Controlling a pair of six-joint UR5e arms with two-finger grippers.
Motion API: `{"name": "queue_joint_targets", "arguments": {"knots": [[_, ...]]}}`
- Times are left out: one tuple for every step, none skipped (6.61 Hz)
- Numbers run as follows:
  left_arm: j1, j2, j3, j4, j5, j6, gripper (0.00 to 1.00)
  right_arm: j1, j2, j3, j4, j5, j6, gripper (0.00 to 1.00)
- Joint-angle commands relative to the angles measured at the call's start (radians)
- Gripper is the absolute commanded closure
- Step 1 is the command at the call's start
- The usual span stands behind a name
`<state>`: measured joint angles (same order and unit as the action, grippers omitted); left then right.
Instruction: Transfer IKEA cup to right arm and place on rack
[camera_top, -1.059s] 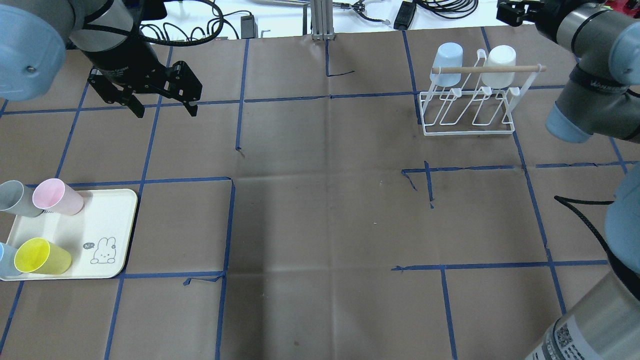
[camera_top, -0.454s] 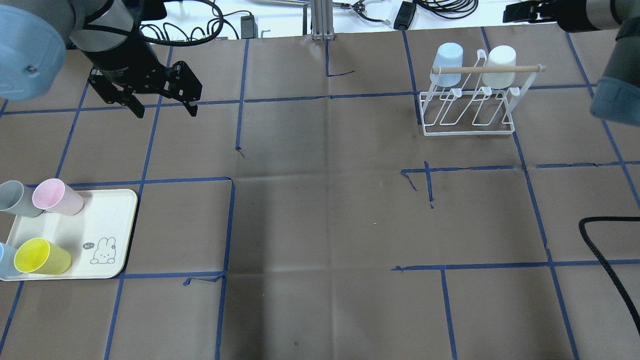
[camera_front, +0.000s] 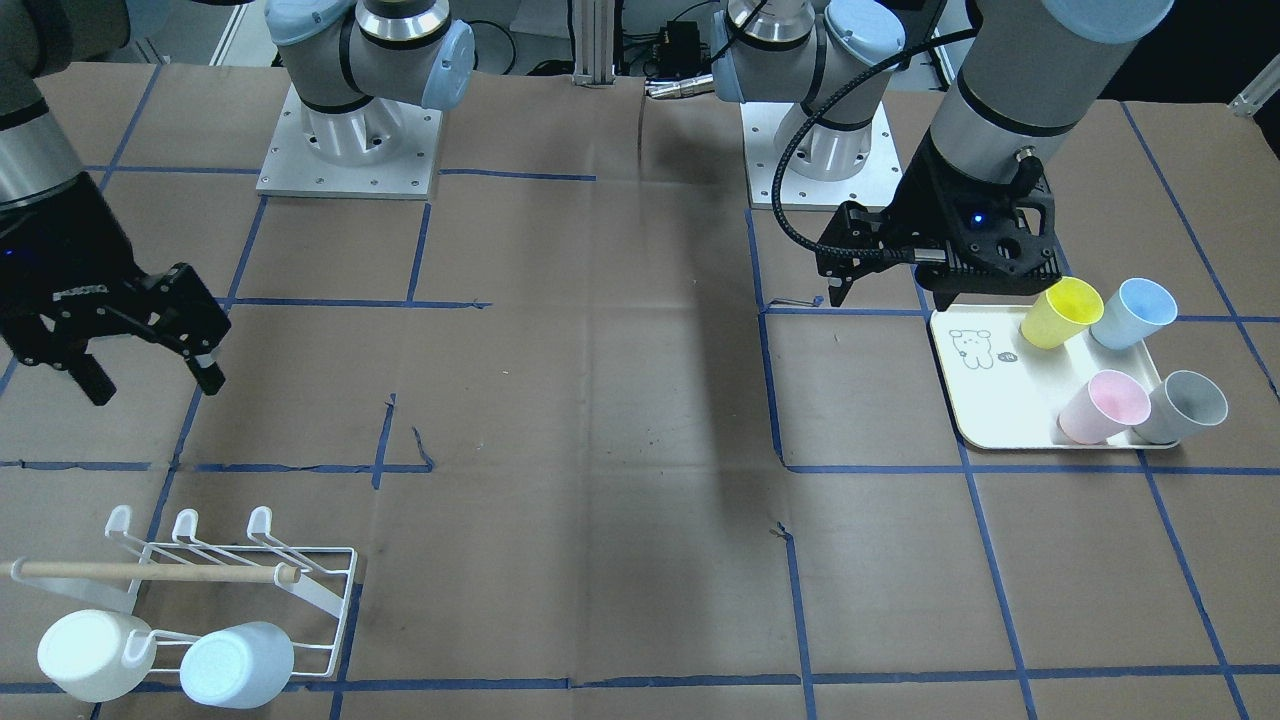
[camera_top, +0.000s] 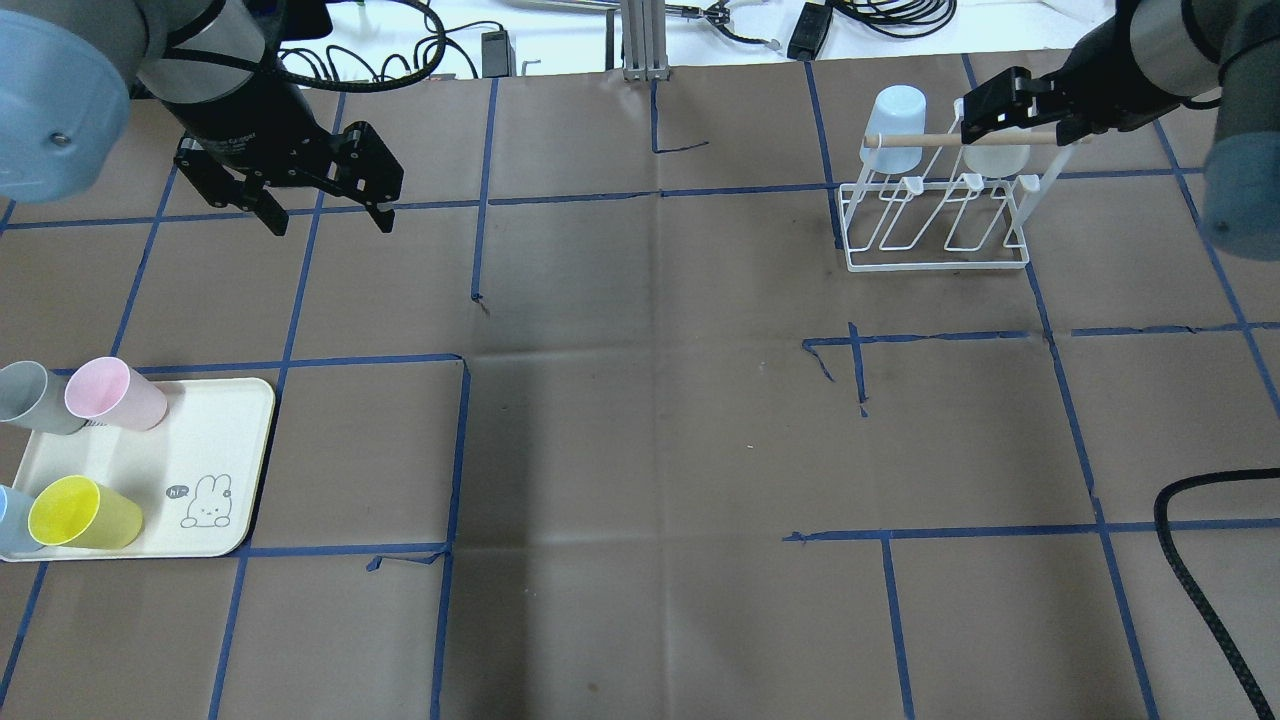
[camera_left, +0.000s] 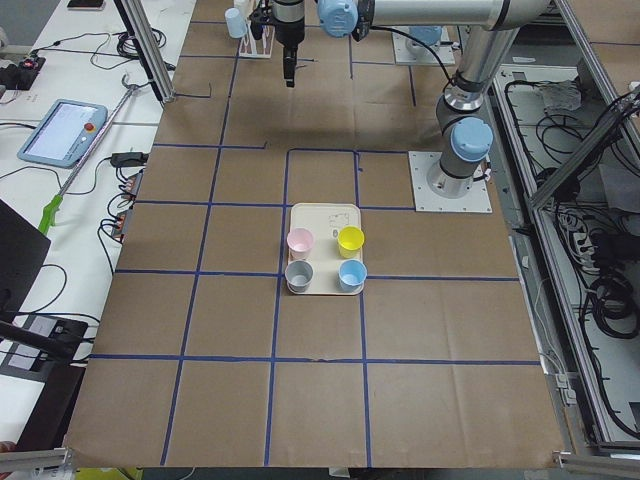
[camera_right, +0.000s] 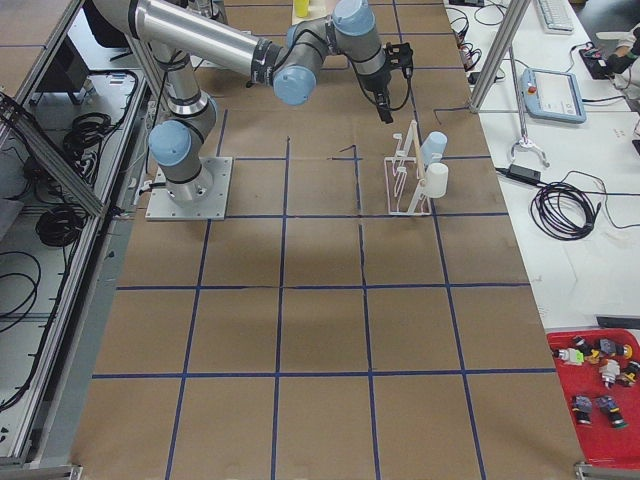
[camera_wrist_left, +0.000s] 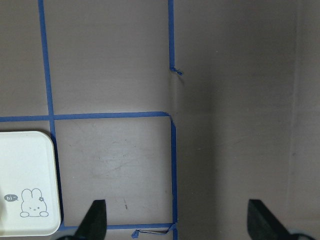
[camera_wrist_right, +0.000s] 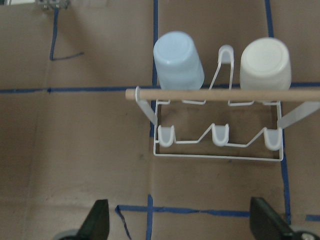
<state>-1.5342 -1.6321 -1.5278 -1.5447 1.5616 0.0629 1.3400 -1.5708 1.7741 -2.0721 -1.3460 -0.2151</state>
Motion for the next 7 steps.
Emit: {"name": "queue_joint_targets", "arguments": {"knots": [[0.000, 0.001, 0.002, 0.000, 0.000, 0.000, 0.00, 0.083, -0.067, -0.010, 0.253, -0.103, 0.060, 0.00], [0.000, 0.001, 0.002, 0.000, 0.000, 0.000, 0.00, 0.126, -0.074, -0.036, 0.323, -0.123, 0.142, 0.00], [0.000, 0.001, 0.002, 0.000, 0.000, 0.000, 0.00, 0.154, -0.078, -0.082, 0.414, -0.171, 0.195, 0.00], [0.000, 0.001, 0.003, 0.000, 0.000, 0.000, 0.00, 0.184, -0.077, -0.122, 0.564, -0.212, 0.195, 0.00], [0.000, 0.000, 0.003, 0.000, 0.000, -0.002, 0.00, 0.230, -0.077, -0.124, 0.664, -0.214, 0.197, 0.00], [0.000, -0.002, 0.003, 0.000, 0.000, -0.002, 0.00, 0.260, -0.078, -0.127, 0.681, -0.214, 0.203, 0.00], [-0.001, -0.002, 0.003, 0.000, 0.000, -0.002, 0.00, 0.272, -0.078, -0.127, 0.679, -0.214, 0.289, 0.00]]}}
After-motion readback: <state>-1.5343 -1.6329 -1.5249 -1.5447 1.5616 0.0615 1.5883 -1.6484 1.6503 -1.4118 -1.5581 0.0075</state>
